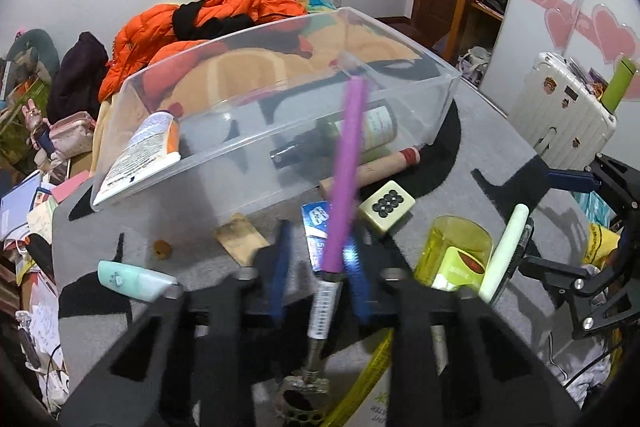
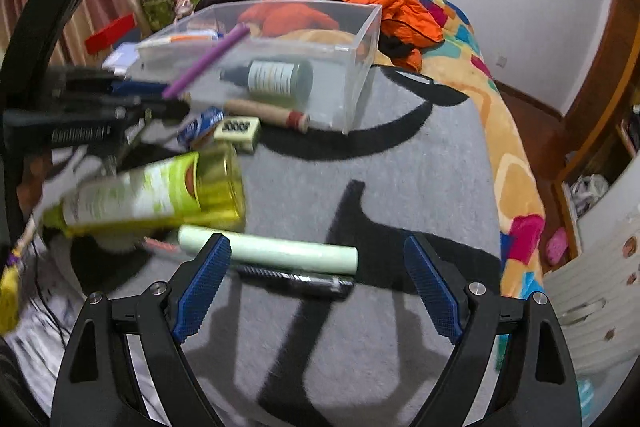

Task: Organize objects
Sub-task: 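Move the left gripper to the purple-handled back scratcher while the right returns to the table items, then grasp the back scratcher's purple handle with the left gripper while the right grasps the white roll-on tube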

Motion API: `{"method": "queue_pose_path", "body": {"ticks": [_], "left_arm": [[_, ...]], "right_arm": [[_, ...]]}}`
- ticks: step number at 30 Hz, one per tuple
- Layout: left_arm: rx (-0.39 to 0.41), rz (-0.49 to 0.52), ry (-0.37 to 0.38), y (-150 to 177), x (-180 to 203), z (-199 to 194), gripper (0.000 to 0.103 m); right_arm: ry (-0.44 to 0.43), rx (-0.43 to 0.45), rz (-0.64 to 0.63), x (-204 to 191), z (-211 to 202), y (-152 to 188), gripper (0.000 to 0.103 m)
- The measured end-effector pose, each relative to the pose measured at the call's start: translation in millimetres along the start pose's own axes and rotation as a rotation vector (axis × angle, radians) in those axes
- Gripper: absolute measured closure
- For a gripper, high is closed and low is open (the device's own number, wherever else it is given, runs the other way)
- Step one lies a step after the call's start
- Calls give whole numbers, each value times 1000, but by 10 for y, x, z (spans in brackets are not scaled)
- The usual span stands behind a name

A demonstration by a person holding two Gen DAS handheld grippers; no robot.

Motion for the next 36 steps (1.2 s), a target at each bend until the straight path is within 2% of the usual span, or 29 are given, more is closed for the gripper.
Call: {"method": "queue_pose_path", "body": {"ticks": [1, 8, 14, 16, 19, 28, 34, 36], "left_arm": [[4, 2, -1, -3, 0, -13, 91], [51, -22, -16, -68, -89, -167, 93], [132, -72, -13, -222, -247, -498, 93], [156, -84, -8, -261, -283, -599, 93], [197, -100, -4, -329, -324, -766, 93], [271, -144, 6, -466, -401, -1026, 93], [329, -159, 2, -587, -434, -1146, 93], [339, -161, 11, -598, -431, -1170, 93]], "right_arm": [[4, -5, -24, -11, 9, 2, 16], [-36, -35, -188, -201, 119, -59, 20], [-87, -54, -230, -235, 199, -192, 27], [-88, -72, -219, -189, 237, -197, 38], [-60, -110, -207, -102, 325, -143, 45], [-155, -79, -58, -42, 178, -159, 44], [-165, -103, 174, 143, 281, -182, 44], [-197, -100, 244, 115, 361, -181, 44]]}}
Point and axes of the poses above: each gripper's, at about its wrist camera, not at the fingertips, and z roughly the way its jaws point, x to its right, y to its underside, the point moved 10 cm from there along z, roughly the way its jaws point, and after that the axes turned 12 degrees about -z, right-handed, at the moved point
